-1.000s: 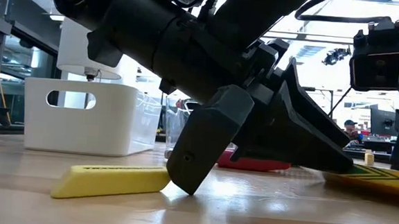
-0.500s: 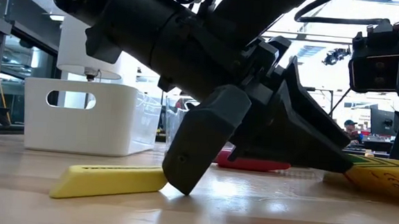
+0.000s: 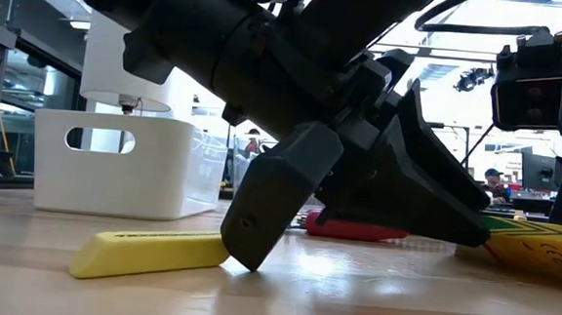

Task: Pick & Place School Supplies
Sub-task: Put the box of crayon into the white bin

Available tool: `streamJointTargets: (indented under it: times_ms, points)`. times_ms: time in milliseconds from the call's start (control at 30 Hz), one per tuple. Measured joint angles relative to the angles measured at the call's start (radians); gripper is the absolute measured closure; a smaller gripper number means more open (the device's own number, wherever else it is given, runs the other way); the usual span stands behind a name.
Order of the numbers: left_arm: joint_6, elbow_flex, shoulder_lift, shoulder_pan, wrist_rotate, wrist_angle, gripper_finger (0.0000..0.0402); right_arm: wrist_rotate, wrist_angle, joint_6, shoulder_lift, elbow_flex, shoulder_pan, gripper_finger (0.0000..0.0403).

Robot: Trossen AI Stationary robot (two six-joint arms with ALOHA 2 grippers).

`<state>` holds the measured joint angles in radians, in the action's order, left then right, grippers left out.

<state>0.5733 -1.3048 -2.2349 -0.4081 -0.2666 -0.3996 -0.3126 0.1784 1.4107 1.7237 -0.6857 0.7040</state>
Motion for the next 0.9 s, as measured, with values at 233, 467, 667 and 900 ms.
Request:
streamJointTargets:
  times_ms: [233, 467, 667, 900]
  points:
    - [0.053, 0.001, -0.003, 0.027, 0.011, 0.004, 0.0280, 0.001, 0.011, -0.001, 0.001, 0.001, 0.000, 0.0321]
    - [0.056, -0.020, -0.075, 0.037, 0.054, -0.037, 0.0280, 0.009, 0.021, -0.004, 0.001, 0.002, 0.001, 0.0321]
    - [0.057, -0.023, -0.079, 0.036, 0.040, -0.060, 0.0296, 0.009, 0.022, -0.012, 0.001, 0.002, 0.001, 0.0321]
    - [0.019, -0.023, -0.081, 0.036, 0.037, -0.082, 0.0357, 0.005, 0.027, -0.014, 0.002, 0.002, 0.003, 0.0321]
